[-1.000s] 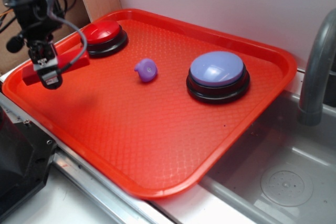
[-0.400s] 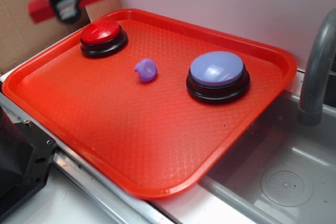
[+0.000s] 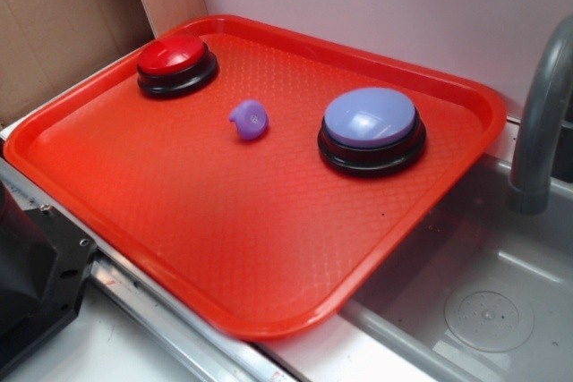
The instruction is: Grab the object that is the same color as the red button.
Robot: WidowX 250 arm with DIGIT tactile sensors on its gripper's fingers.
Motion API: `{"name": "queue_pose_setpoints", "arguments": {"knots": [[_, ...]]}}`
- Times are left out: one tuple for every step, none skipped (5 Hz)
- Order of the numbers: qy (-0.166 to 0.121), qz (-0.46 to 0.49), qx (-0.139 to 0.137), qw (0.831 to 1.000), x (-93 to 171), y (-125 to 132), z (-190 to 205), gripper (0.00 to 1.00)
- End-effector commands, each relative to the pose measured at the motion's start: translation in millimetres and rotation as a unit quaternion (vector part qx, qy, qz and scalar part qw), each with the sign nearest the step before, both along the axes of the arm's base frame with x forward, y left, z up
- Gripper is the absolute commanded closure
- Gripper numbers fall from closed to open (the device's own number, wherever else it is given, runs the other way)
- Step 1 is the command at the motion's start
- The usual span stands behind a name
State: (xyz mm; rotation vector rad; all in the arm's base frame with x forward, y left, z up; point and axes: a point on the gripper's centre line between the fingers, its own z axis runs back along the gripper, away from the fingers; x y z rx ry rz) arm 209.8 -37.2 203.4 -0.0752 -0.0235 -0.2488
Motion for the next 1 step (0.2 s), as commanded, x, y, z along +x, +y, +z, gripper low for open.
{"name": "queue_pose_setpoints", "arguments": {"knots": [[-0.017,0.032,-0.006,0.999,8.6,11.7,-3.4,1.00]]}}
